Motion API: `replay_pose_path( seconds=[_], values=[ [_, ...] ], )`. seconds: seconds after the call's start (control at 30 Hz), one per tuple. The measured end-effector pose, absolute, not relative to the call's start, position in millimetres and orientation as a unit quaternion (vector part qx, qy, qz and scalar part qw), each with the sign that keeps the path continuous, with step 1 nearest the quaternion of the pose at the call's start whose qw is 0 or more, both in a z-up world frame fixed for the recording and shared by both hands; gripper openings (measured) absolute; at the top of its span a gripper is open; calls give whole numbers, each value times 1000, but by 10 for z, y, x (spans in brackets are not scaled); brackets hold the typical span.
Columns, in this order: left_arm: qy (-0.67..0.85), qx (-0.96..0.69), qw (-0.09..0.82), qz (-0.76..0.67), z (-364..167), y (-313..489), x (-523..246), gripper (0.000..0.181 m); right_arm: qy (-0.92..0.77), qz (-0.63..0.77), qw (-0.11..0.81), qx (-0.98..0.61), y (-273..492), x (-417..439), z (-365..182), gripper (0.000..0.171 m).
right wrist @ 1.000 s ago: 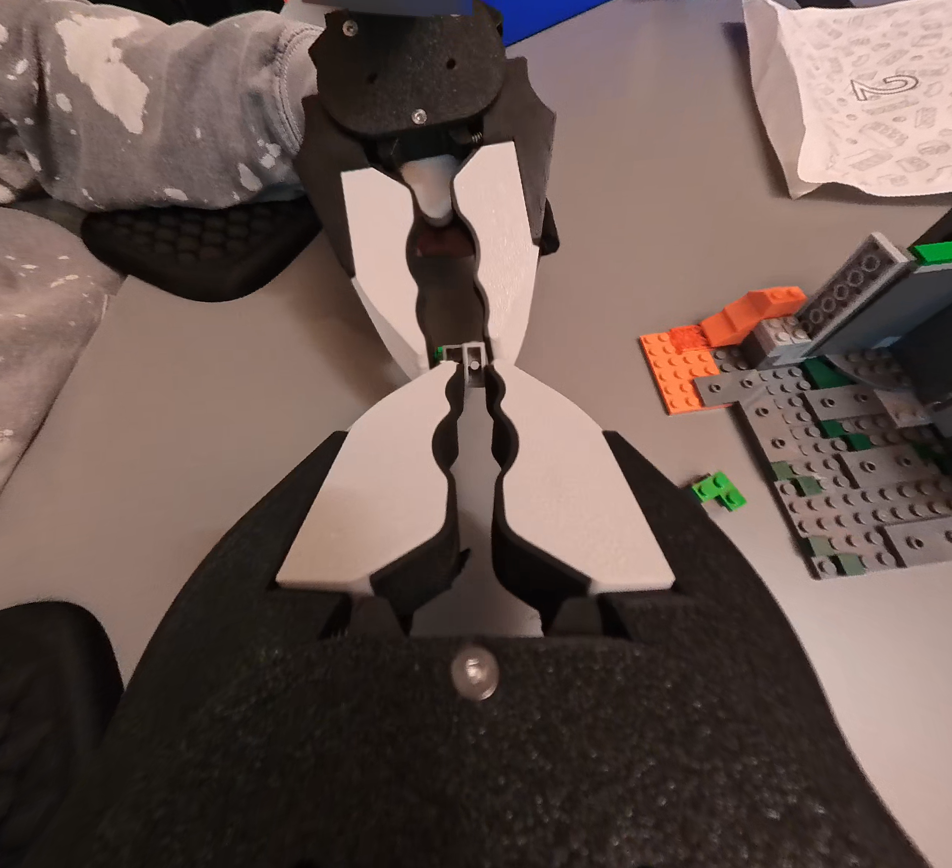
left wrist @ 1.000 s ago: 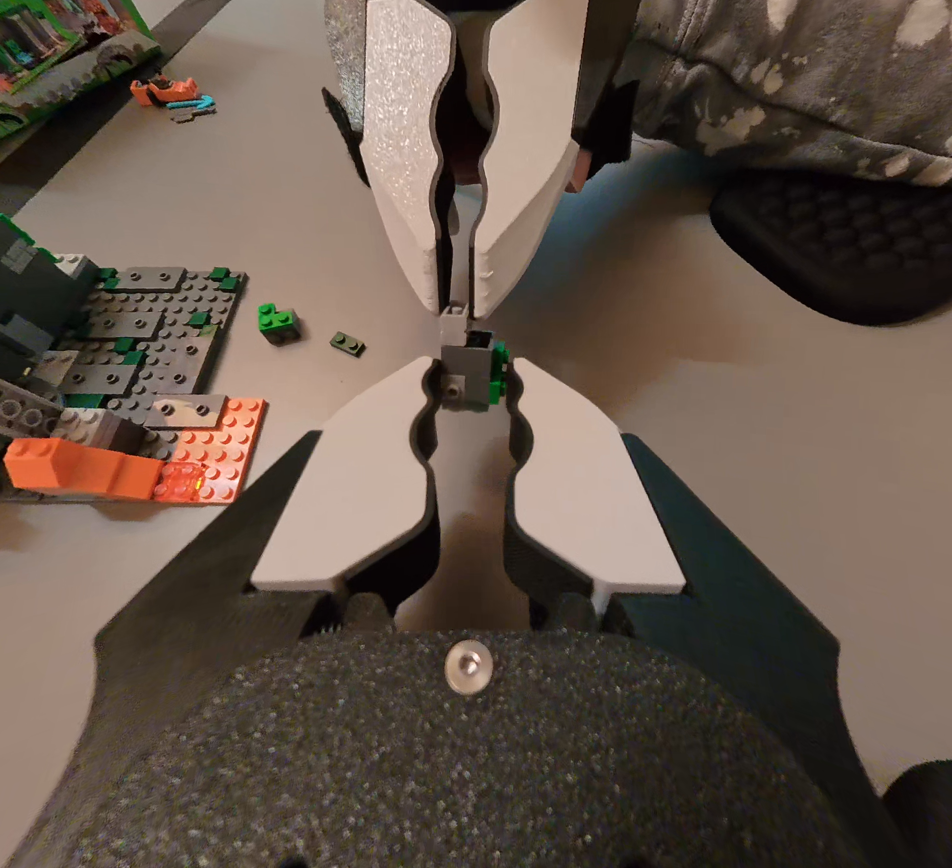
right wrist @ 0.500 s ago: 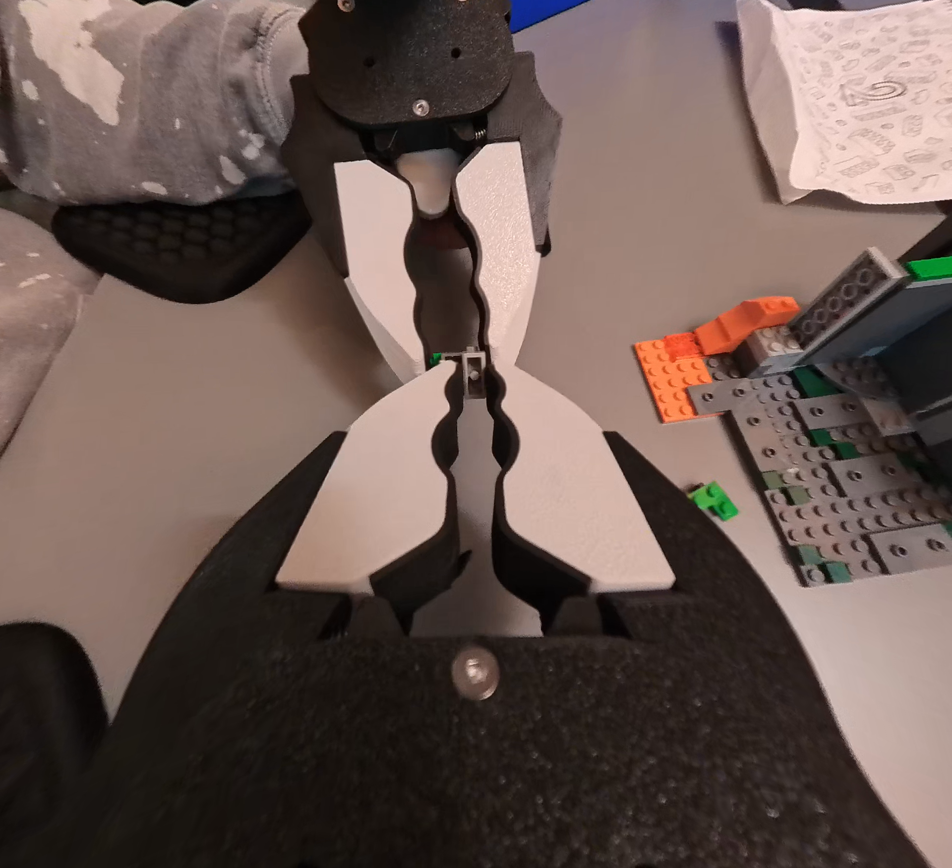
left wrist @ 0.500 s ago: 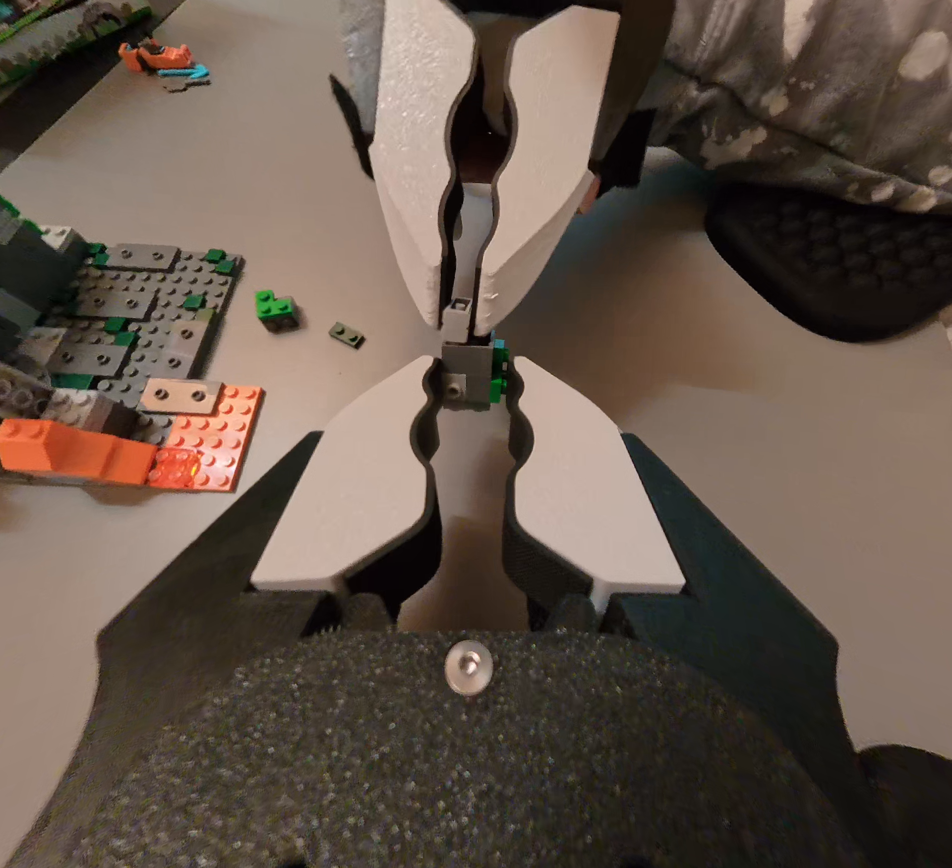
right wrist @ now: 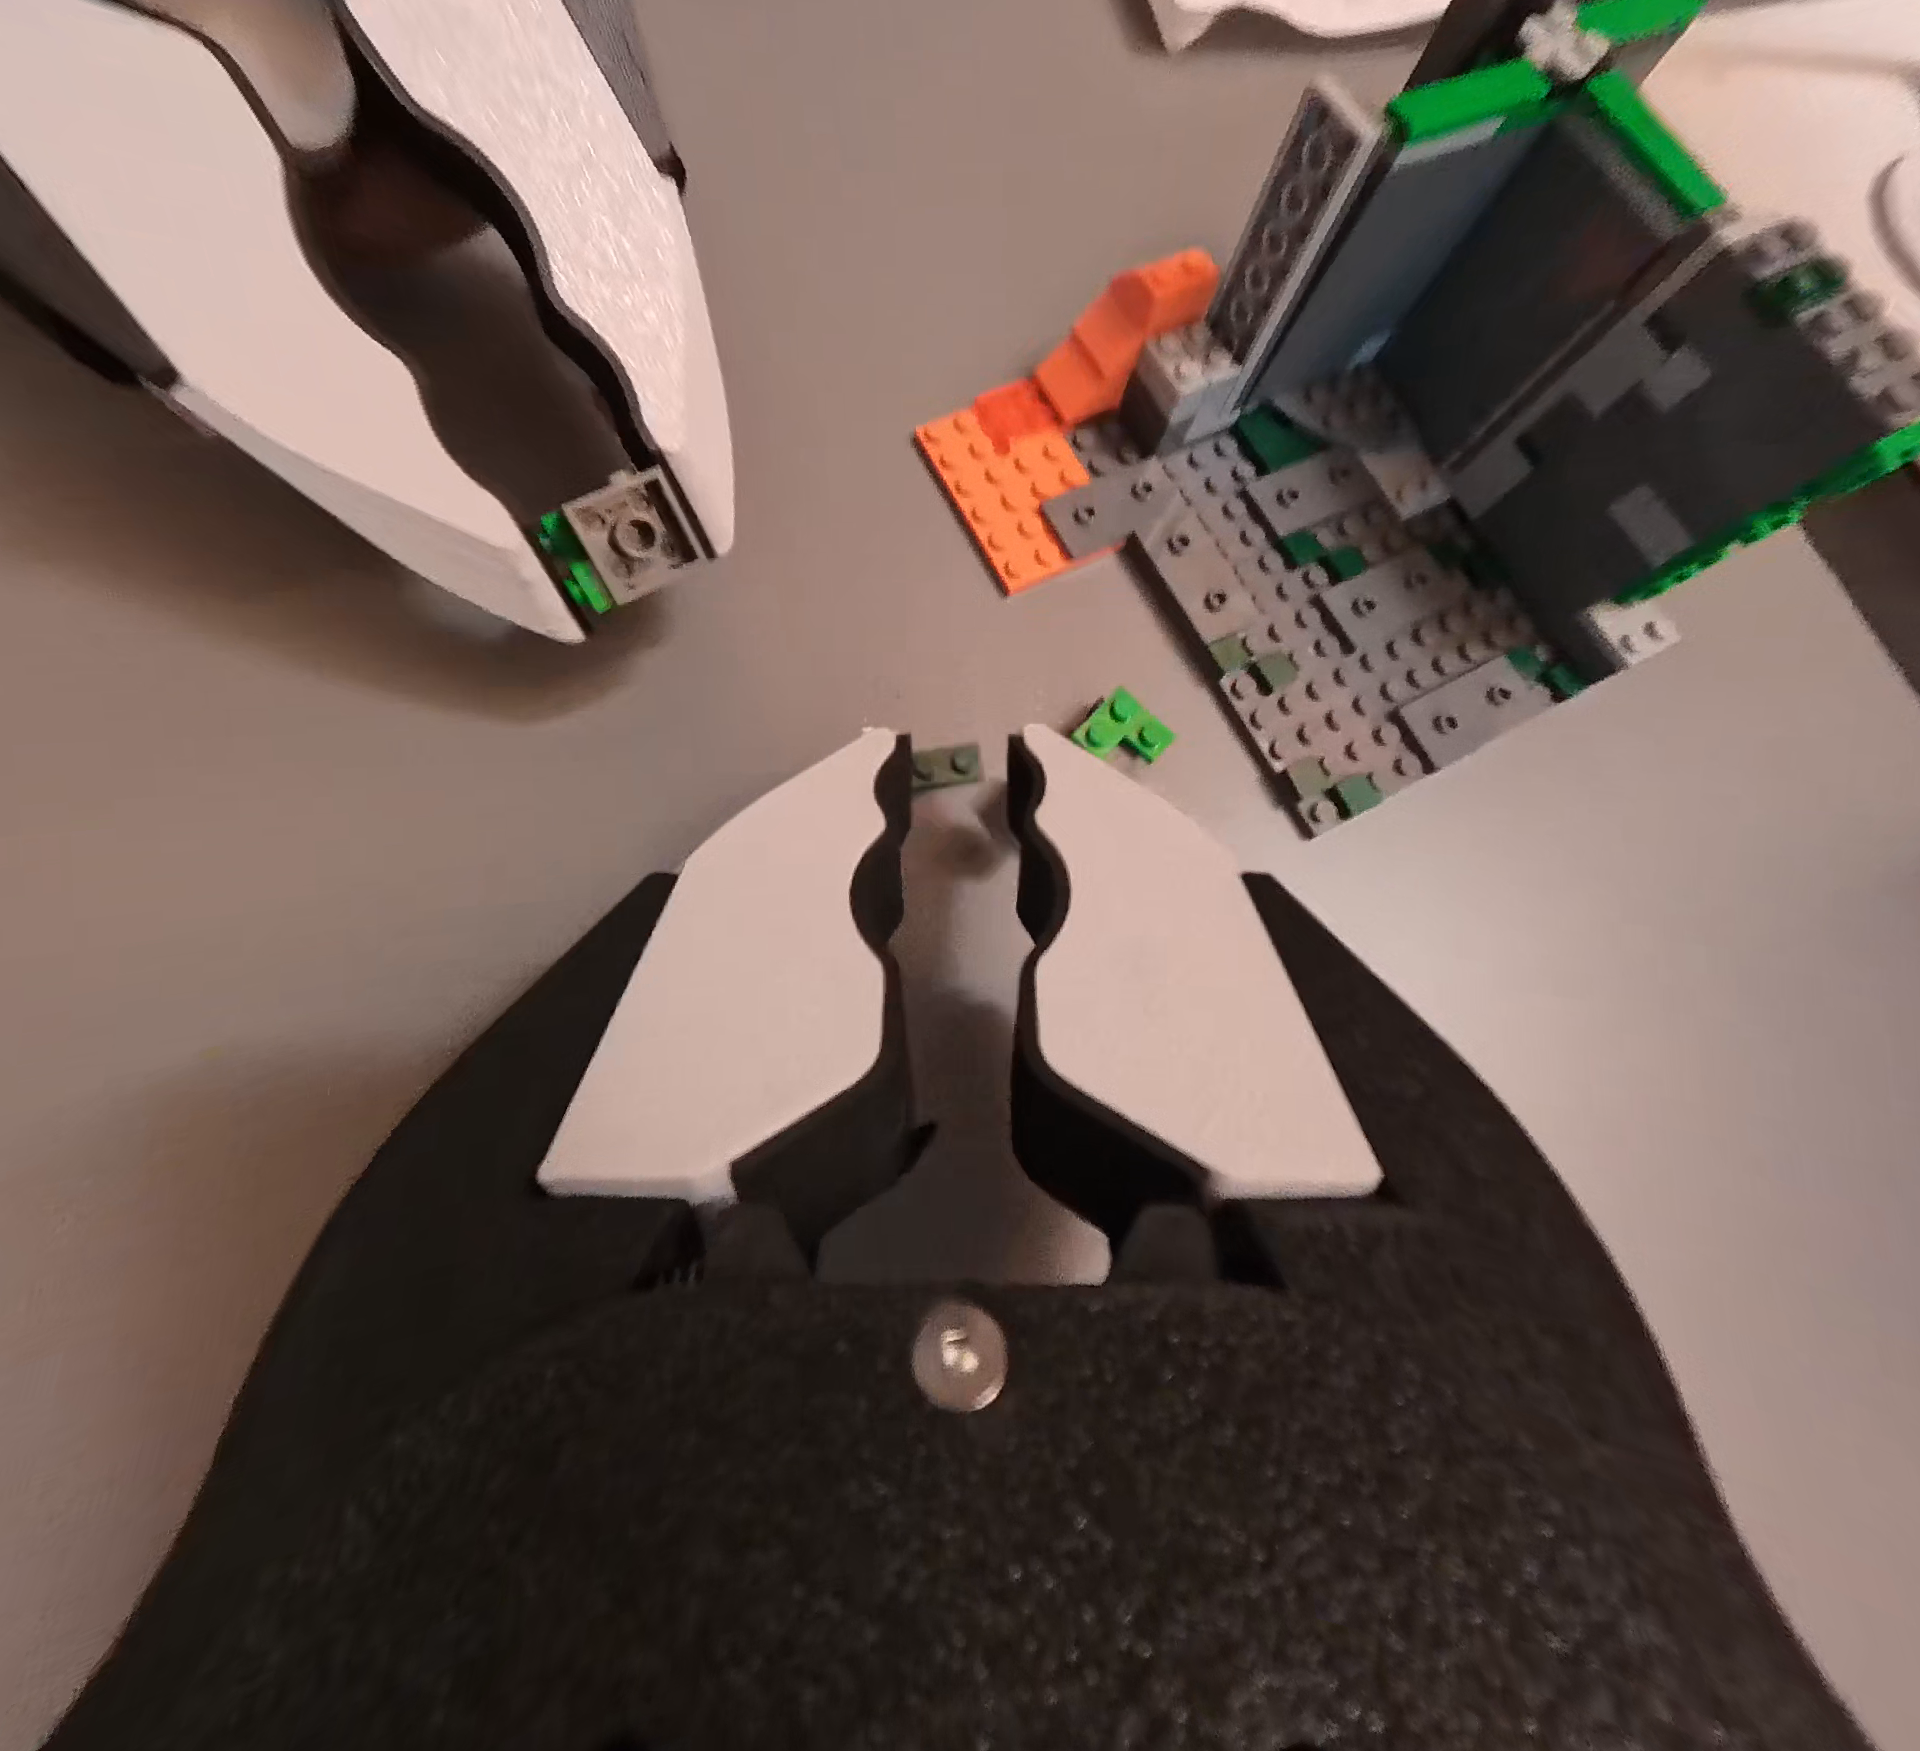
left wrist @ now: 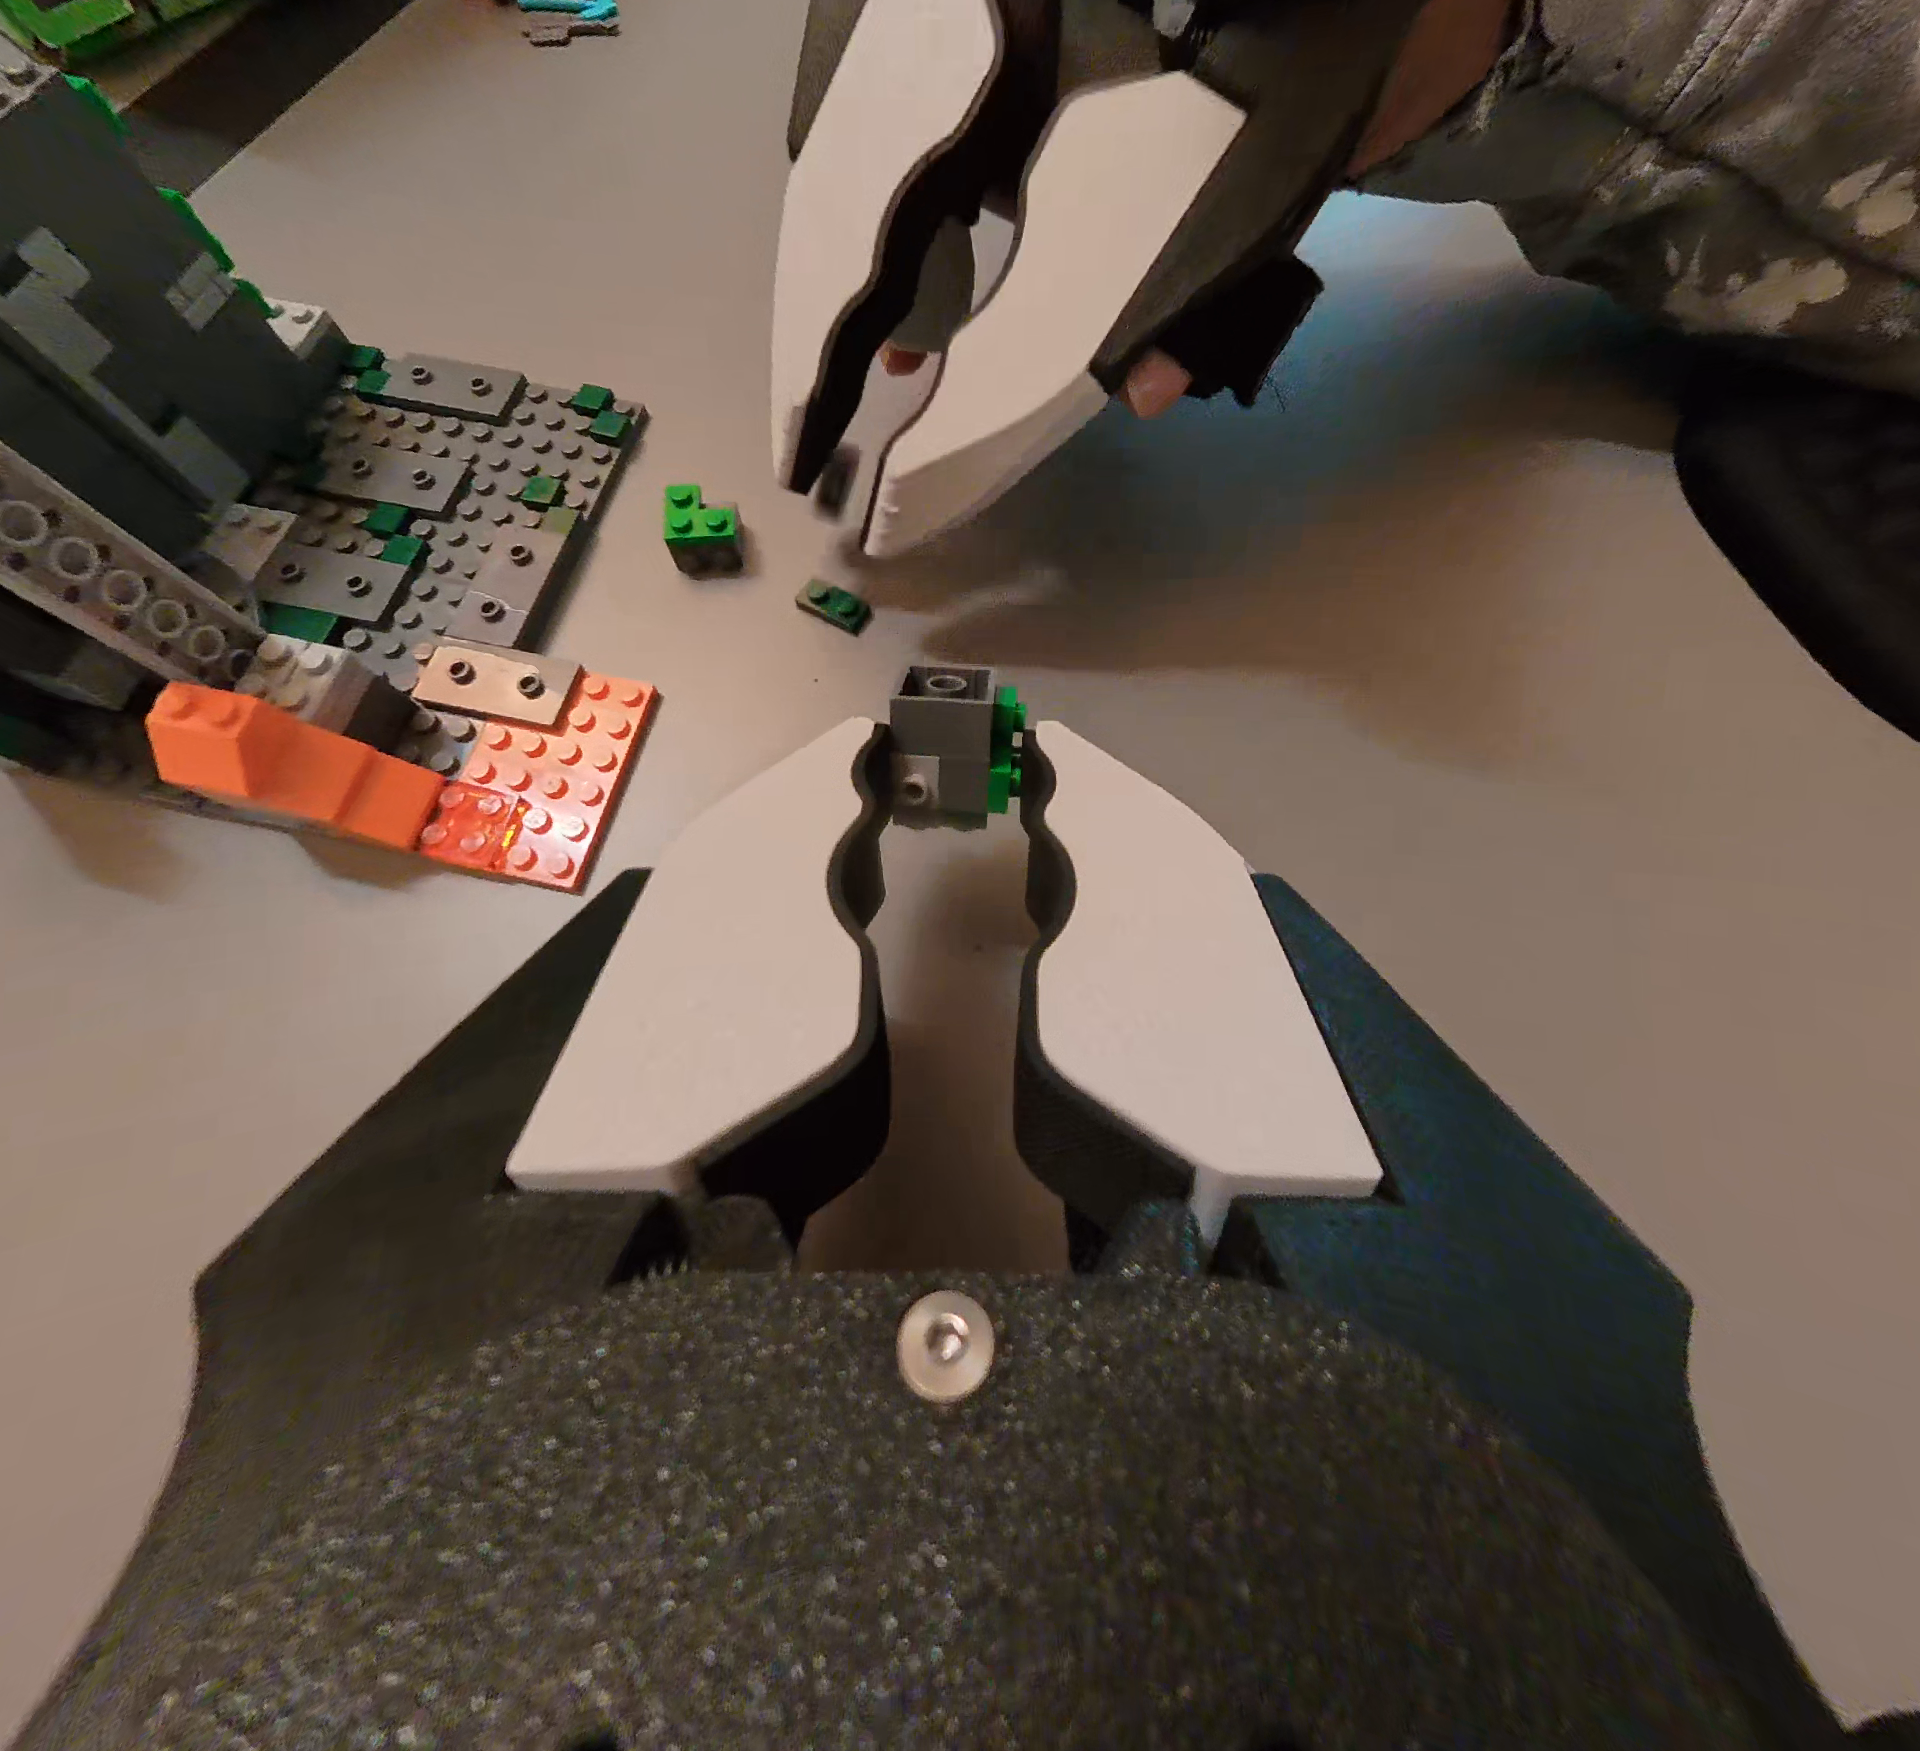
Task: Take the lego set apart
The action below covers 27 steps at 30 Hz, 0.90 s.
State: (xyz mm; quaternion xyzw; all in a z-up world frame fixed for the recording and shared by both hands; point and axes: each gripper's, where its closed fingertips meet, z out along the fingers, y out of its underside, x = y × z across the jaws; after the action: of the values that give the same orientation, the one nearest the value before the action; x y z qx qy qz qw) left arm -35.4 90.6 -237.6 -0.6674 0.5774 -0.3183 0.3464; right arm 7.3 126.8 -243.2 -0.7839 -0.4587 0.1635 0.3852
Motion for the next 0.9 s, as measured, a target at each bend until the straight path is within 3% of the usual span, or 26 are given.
replay_pose_path(
  seconds=[0.13, 0.4, 0.9],
  values=[
    [583, -667, 350, -306, -2405, 923, -361, 23, -462, 157, 370, -791, 1262, 107, -2509, 21],
    [586, -644, 375, -317, -2311, 894, -323, 23, -458, 240, 423, -744, 1142, -81, -2097, 21],
    [621, -609, 385, -308, -2294, 755, -260, 24, -506, 333, 359, -710, 765, -377, -2127, 24]
  ],
)
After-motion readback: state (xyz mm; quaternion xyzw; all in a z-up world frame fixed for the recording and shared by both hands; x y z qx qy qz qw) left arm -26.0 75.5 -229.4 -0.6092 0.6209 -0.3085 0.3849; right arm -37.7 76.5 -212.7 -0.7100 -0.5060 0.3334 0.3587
